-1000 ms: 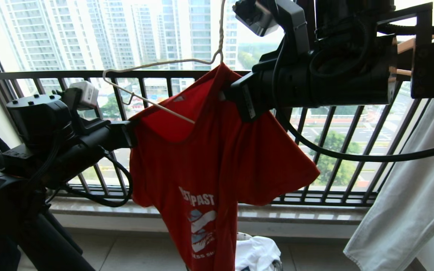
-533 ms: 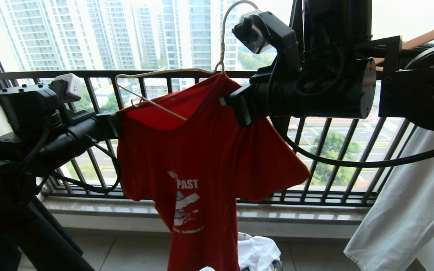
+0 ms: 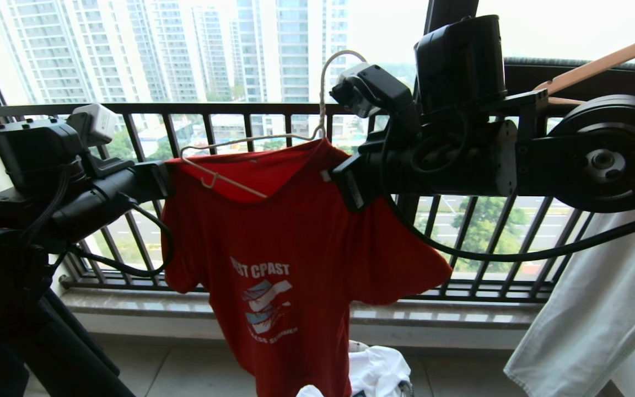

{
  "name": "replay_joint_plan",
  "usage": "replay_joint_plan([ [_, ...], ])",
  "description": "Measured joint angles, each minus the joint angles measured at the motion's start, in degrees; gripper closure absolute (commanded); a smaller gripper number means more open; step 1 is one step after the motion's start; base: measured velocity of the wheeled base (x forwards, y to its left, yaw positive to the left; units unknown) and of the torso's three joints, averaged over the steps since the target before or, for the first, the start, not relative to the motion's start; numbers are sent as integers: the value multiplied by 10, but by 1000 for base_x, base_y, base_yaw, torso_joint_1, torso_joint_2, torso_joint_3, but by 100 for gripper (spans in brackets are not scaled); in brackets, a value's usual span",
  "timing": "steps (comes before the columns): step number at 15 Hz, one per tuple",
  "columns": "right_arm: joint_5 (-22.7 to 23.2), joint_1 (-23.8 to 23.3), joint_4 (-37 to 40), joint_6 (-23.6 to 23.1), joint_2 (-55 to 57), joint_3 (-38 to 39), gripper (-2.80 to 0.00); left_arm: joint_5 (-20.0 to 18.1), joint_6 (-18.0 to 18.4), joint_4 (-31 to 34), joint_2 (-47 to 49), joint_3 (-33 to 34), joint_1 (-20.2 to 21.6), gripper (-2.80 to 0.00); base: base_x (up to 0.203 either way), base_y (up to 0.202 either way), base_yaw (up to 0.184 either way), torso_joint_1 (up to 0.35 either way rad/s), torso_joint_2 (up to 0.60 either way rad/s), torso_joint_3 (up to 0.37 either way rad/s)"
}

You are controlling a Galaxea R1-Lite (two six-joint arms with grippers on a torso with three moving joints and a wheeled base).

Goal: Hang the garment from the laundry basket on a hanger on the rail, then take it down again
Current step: Hang the clothes on the clothes rack

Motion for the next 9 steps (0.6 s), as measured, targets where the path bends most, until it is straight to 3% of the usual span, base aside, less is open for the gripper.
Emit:
replay_joint_plan([
  [6,0,-17,-6,-16,34,9,0,-1,1,2,0,-2,5,0,0,0,0,0,0,0],
  [9,4,-31,-52,-18,49,6,0,-1,3,30,2,0,5,0,0,0,0,0,0,0],
])
